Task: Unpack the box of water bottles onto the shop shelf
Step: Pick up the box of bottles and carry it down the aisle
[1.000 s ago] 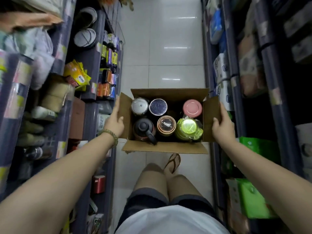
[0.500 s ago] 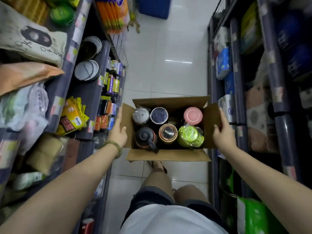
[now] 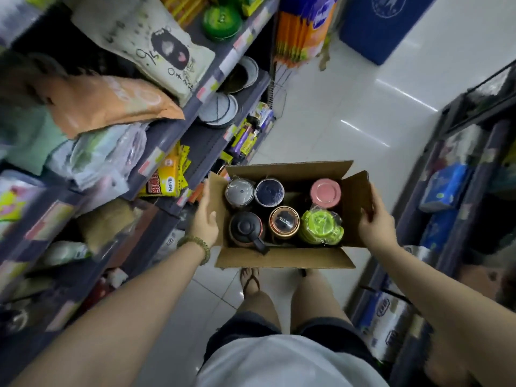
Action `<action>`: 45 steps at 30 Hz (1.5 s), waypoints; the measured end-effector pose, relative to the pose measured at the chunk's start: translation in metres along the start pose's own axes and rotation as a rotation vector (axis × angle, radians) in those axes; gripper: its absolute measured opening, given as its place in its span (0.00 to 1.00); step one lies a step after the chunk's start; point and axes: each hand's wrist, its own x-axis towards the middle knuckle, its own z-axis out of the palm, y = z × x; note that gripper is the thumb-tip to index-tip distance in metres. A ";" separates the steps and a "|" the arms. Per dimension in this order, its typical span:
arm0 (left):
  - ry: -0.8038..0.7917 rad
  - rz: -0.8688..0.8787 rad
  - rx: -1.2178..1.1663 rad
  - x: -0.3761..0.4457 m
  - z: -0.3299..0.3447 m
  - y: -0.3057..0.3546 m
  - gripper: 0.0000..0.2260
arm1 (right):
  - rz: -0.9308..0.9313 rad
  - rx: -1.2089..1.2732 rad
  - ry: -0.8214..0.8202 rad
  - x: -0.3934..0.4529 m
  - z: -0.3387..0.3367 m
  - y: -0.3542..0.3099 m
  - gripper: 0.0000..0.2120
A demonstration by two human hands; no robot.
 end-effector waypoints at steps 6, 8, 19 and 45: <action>0.297 -0.375 -0.031 -0.030 0.009 -0.007 0.34 | -0.356 -0.153 -0.290 0.074 0.021 -0.047 0.31; 0.384 -0.512 -0.072 -0.049 0.017 -0.010 0.33 | -0.473 -0.184 -0.407 0.089 0.033 -0.071 0.31; 0.944 -0.980 -0.634 -0.208 0.077 -0.044 0.31 | -1.034 -0.643 -0.887 0.027 0.168 -0.157 0.30; 1.771 -1.582 -1.041 -0.403 0.271 -0.151 0.35 | -1.647 -1.007 -1.840 -0.329 0.410 -0.015 0.29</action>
